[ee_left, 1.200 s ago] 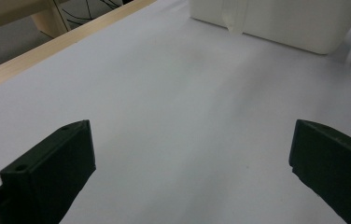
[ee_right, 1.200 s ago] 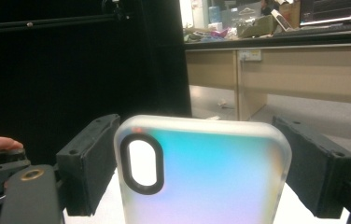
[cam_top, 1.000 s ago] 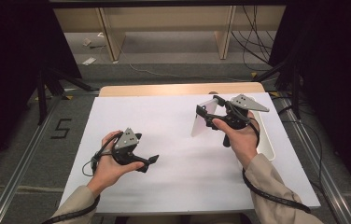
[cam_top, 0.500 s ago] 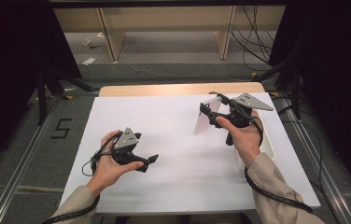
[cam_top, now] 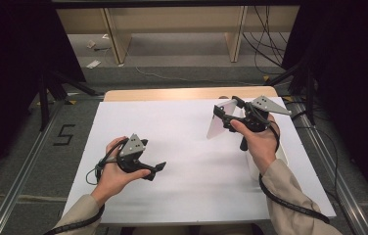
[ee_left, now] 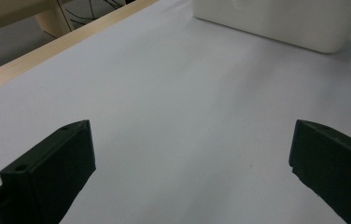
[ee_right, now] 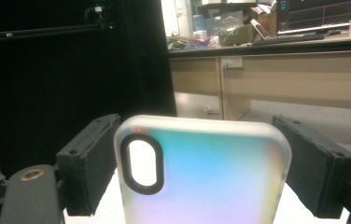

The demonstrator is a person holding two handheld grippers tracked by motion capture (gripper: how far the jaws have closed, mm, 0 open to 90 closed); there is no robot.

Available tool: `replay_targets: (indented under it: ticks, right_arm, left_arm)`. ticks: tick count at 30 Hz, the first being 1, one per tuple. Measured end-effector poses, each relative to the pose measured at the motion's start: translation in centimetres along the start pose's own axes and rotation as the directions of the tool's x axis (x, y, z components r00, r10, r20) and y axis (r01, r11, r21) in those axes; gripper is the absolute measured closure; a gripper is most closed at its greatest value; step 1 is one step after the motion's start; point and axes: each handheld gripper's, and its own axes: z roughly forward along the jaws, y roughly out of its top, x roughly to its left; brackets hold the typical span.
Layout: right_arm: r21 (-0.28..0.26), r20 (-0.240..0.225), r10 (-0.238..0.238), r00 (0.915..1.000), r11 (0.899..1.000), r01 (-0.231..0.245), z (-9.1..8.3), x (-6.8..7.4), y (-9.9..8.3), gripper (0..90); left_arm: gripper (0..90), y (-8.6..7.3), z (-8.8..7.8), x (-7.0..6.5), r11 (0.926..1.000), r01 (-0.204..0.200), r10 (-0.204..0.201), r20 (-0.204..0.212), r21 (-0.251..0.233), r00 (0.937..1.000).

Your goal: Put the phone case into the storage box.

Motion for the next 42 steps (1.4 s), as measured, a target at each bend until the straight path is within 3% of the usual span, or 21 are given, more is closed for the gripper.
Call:
replay_targets:
  ticks: [42]
  right_arm:
    - [-0.023,0.075,-0.007,0.9972,1.0,0.009,-1.2,-1.9,0.8,18.8]
  left_arm:
    - [0.0,0.0,-0.1,0.1,1.0,0.004,-0.004,-0.006,-0.005,1.0]
